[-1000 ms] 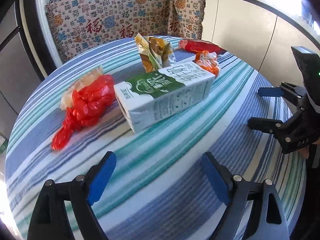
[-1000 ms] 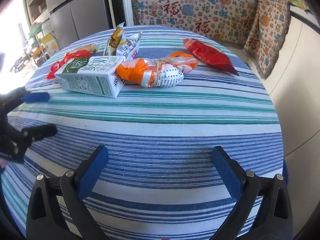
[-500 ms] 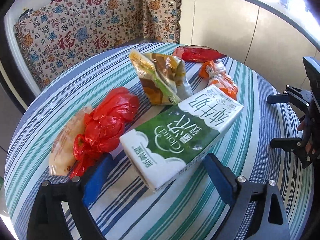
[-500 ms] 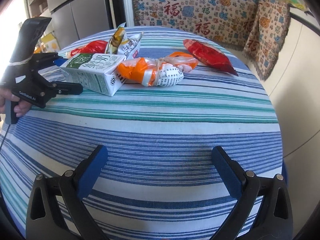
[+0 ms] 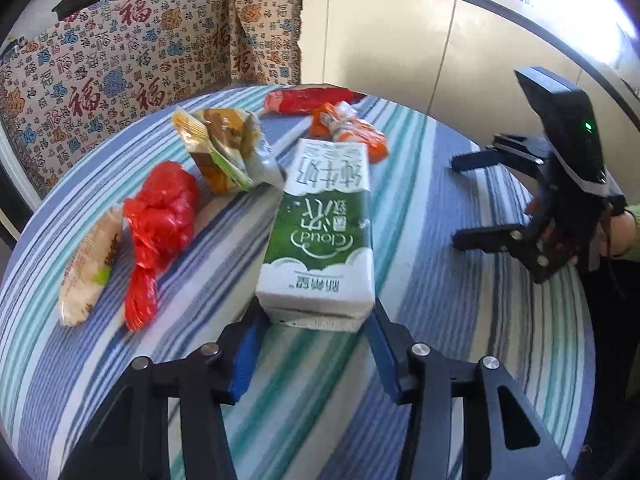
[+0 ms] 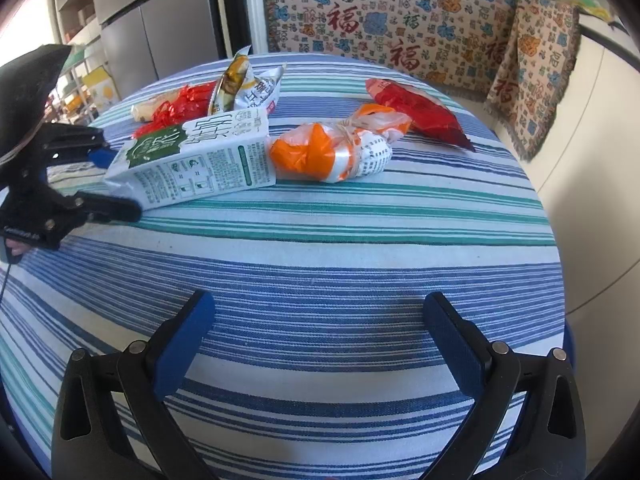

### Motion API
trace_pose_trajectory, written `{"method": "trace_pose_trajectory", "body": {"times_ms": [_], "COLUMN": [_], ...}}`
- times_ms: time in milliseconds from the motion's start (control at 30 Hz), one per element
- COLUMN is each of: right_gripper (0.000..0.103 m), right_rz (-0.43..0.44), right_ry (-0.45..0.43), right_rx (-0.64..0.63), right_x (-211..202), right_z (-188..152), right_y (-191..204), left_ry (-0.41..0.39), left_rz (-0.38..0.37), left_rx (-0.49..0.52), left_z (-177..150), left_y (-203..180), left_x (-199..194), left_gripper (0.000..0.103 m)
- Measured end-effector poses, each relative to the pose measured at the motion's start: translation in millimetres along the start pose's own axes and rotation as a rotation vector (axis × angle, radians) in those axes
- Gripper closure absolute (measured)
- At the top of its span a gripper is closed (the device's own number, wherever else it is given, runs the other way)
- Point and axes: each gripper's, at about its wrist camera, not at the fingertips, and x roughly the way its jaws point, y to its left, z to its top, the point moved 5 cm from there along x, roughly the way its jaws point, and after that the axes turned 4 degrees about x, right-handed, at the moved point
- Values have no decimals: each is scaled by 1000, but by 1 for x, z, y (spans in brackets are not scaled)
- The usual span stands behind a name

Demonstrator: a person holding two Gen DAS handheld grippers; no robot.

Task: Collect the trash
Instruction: 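Grasp the green-and-white milk carton with the left gripper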

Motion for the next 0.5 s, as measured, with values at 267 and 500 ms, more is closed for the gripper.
{"method": "trace_pose_trajectory", "body": {"times_ms": [267, 500], "right_gripper": [0, 0], "right_rz": [2, 4], "right_ry": [1, 4], "right_rx": [-1, -2], "right_x": [0, 0], "right_z": [0, -1], "right_y": [0, 0], "left_ry": [-50, -63], "left_rz": [67, 48], "left_rx": [-72, -117], "left_z": [13, 40], "left_y": [-1, -7], "left_x": [-4, 17], "left_gripper": [35, 36]}}
